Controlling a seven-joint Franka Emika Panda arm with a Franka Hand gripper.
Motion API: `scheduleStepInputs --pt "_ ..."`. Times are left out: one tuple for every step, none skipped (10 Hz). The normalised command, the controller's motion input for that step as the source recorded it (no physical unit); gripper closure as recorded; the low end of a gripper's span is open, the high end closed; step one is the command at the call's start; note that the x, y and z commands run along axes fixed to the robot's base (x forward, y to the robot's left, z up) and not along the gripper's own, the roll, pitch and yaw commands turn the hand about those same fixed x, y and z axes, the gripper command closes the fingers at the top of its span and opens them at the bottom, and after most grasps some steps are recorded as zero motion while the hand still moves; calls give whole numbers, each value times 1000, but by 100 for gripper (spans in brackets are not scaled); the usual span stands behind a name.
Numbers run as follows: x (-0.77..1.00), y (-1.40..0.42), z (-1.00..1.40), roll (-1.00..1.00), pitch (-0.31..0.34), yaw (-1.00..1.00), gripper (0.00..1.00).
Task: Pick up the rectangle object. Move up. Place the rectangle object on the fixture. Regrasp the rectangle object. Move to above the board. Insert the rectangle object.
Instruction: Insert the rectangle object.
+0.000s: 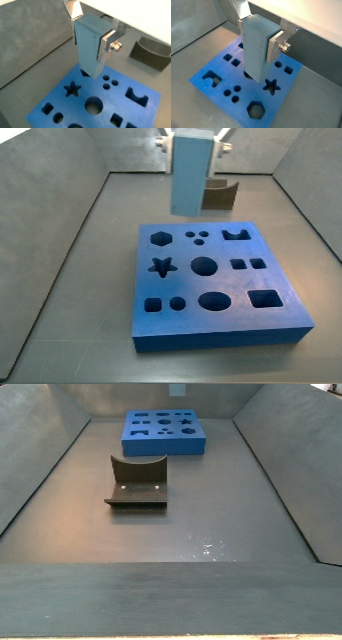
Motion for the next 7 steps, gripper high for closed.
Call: scheduleStepInputs --pt "0 0 0 26 0 0 100" --pt "23 0 0 0 0 -17 100" --pt "0 0 0 0 -26 -74 100" --pt "0 -60 0 46 -183 -123 100" --pt "177 -317 106 311 -317 -269 100" --pt "1000 -186 586 200 0 -46 100" --pt "1000 -323 686 380 0 -3 100"
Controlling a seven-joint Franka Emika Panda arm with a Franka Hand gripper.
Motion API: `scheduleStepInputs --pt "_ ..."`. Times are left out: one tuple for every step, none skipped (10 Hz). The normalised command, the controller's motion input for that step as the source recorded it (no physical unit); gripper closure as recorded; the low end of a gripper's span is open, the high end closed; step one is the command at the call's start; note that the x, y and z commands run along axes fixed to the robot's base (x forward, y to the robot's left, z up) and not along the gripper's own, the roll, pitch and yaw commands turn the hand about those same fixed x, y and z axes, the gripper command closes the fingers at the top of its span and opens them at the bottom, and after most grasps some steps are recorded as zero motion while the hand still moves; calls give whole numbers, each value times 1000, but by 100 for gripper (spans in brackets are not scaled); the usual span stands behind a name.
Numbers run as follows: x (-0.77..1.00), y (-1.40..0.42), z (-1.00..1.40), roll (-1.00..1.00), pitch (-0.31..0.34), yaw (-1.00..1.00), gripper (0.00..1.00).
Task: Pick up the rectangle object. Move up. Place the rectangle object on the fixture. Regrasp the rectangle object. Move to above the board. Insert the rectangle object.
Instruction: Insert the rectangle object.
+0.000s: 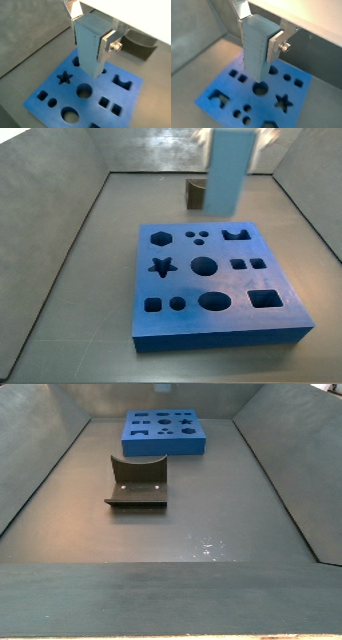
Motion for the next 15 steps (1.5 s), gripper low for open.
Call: scheduleStepInputs --pt "1000 -354 700 411 0 -20 100" --pt "1000 -360 697 500 -31 -17 100" --pt "1000 -17 0 -23 -34 0 100" --pt "51 -11 200 183 303 0 100" --pt "0 -20 -9 40 0 0 100" --pt "463 0 -3 26 0 6 100" --pt "1000 0 46 349 0 0 100" --pt "1000 0 211 437 0 0 100" --pt "1000 0 217 440 0 0 100" --pt "1000 0 220 437 0 0 100" --pt "834 -171 97 657 197 -14 100" --pt "0 -103 6 189 57 -94 100" --pt "200 -169 -477 194 166 -86 100" --pt "614 -377 -1000 231 49 -249 100" --pt "649 -426 -1000 94 0 -237 100"
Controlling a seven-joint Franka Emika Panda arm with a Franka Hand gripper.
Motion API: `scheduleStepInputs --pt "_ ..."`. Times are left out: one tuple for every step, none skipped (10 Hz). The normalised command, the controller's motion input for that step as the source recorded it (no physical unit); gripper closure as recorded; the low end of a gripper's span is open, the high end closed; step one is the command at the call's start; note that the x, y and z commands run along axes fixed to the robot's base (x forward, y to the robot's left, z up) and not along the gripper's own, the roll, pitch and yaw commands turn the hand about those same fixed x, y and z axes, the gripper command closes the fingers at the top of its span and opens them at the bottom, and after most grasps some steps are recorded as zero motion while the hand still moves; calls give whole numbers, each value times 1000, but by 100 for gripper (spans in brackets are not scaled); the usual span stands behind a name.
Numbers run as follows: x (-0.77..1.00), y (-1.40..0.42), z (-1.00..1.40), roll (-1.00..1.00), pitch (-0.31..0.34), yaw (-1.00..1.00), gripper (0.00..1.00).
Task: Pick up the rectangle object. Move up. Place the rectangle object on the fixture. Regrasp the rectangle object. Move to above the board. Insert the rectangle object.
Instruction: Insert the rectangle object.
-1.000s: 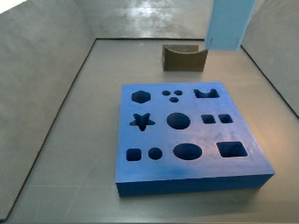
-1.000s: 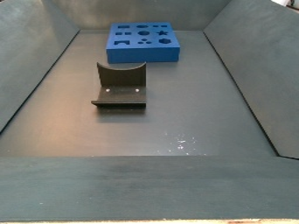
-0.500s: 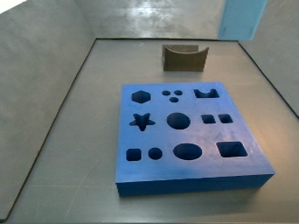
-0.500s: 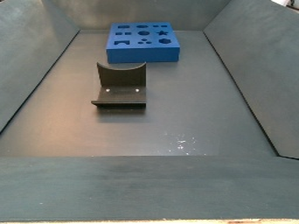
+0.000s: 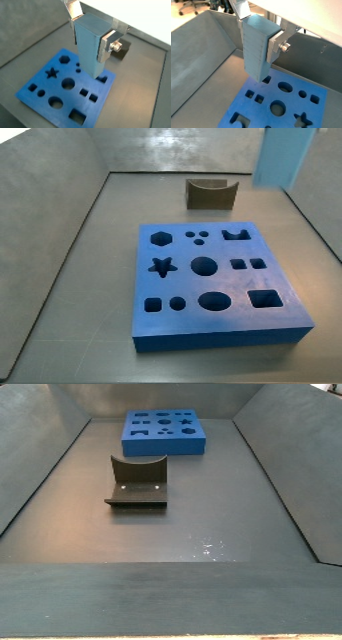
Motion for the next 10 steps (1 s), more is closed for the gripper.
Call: scheduleStepInputs --pt "566 -460 -1000 83 -69 -246 100" --pt "523 -506 -1000 83 -137 -214 100" --pt "489 -526 -1000 63 -151 -191 100" --pt "486 -526 -1000 54 -146 -186 100" --pt "509 -506 -1000 31 -83 -166 100" --pt "331 -411 -980 217 -11 -129 100" --pt "0 -149 -31 177 -14 0 100" --pt "0 -23 0 6 -91 23 100" --pt "0 0 -289 9 -154 894 100" --pt "0 0 -326 0 -97 1000 100"
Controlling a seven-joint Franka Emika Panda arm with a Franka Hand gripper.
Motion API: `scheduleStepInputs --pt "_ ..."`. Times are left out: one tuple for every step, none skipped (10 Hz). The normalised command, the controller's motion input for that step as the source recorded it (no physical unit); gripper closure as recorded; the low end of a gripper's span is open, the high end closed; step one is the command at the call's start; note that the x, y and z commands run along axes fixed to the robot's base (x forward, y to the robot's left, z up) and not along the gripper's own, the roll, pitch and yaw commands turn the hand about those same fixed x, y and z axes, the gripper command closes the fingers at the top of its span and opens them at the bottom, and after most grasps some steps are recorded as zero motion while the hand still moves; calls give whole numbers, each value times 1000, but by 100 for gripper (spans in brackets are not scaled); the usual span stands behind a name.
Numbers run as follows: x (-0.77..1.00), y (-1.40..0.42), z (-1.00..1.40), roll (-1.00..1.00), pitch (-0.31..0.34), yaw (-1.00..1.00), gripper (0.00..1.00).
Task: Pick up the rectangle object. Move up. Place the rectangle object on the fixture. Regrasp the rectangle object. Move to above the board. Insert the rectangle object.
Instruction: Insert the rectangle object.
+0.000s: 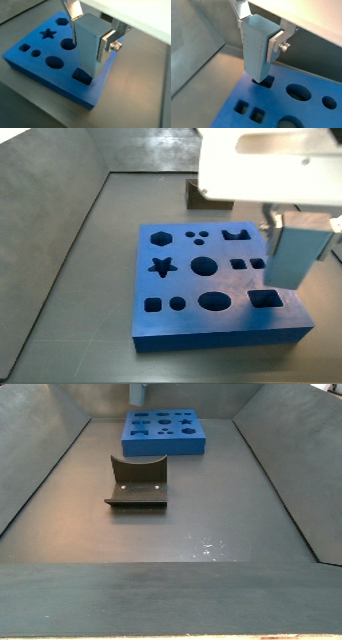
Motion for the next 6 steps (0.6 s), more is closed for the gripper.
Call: scheduleStepInputs --pt "0 0 0 0 -174 66 100" --pt "-17 0 0 0 0 0 100" --pt "-57 0 -106 0 -31 0 100" --pt "0 0 -280 77 -69 817 100" --pt "0 0 -349 0 -66 1000 100" --pt "0 -23 0 40 0 46 100"
